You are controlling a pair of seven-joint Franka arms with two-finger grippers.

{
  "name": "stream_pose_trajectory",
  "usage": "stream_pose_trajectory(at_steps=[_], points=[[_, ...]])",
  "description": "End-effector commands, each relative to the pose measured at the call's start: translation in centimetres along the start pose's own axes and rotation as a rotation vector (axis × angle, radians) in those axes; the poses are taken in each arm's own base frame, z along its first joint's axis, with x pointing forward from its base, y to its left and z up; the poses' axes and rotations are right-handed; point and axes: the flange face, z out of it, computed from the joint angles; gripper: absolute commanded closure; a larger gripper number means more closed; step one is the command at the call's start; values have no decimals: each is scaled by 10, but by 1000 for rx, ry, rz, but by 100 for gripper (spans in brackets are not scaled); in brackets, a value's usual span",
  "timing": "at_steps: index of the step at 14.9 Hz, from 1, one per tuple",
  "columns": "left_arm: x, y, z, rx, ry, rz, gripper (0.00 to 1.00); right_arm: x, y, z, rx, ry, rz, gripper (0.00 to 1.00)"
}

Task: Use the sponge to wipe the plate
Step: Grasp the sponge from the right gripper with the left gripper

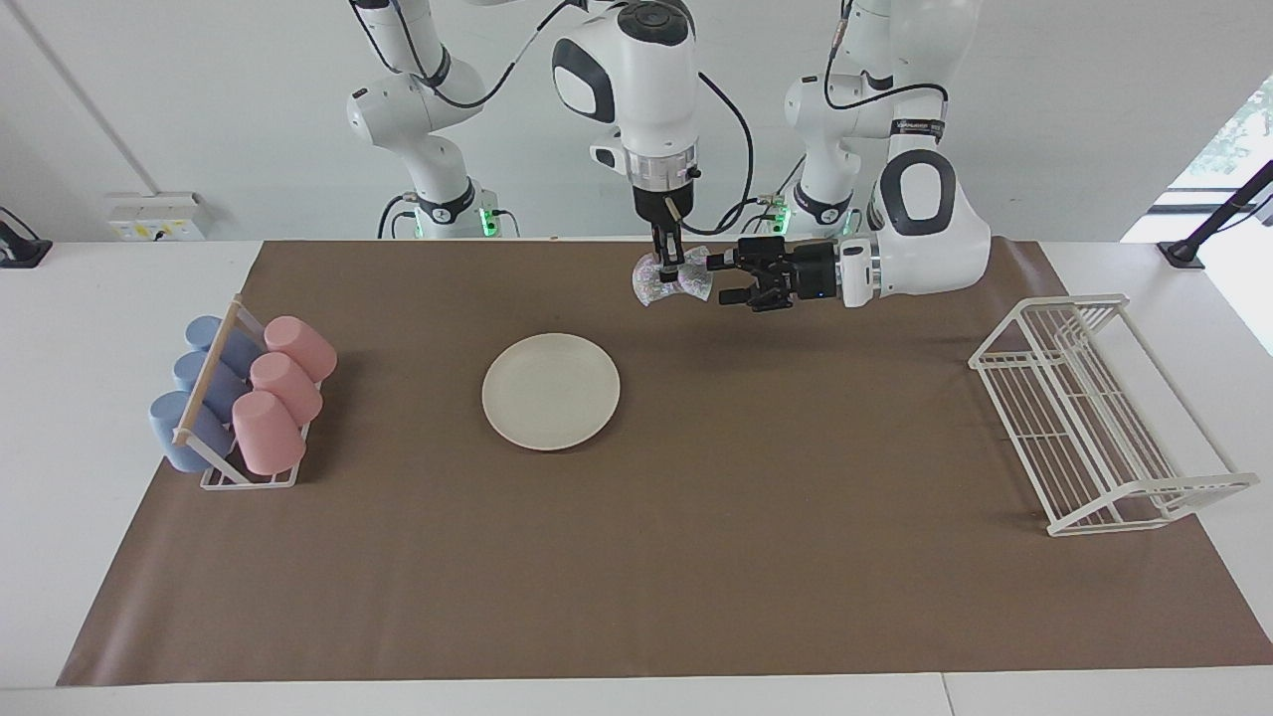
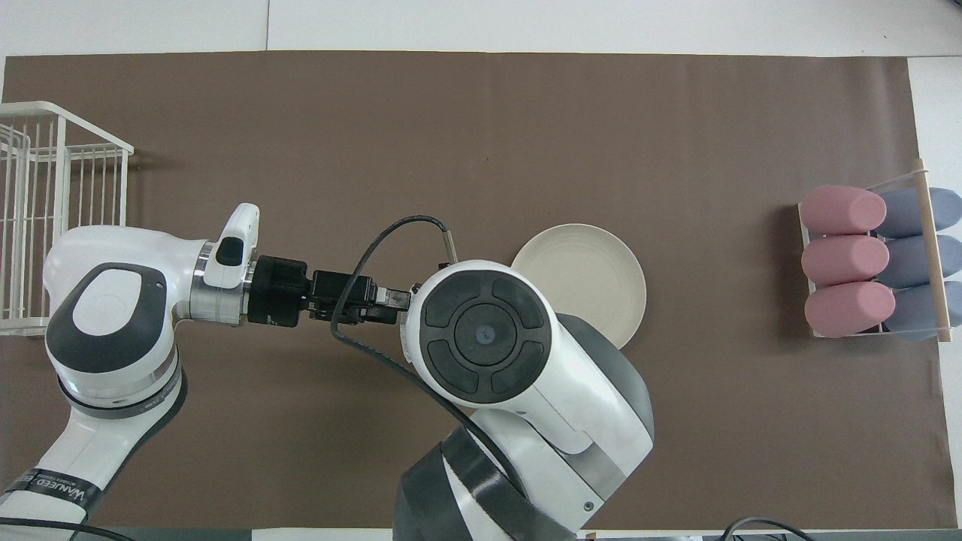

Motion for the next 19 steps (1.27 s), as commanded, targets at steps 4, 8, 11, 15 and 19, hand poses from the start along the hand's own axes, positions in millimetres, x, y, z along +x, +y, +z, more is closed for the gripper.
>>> stream_pose_trajectory(at_steps=[4,8,11,15,19], points=[[-4,9,15,-17,-17,-46,1,-1,-4,-1,8,18,8,100],[-7,10,11,-32,-40,-75,100,-1,-4,-1,8,18,6,100],[-8,10,7,-42,-51,-98,100,-1,-4,-1,8,18,5,100],[-8,9,6,-41,-54,-120,100,0,-4,-1,8,18,3,100],[-8,9,4,-40,-52,-123,100,5,-1,-9,12,15,-63,18]])
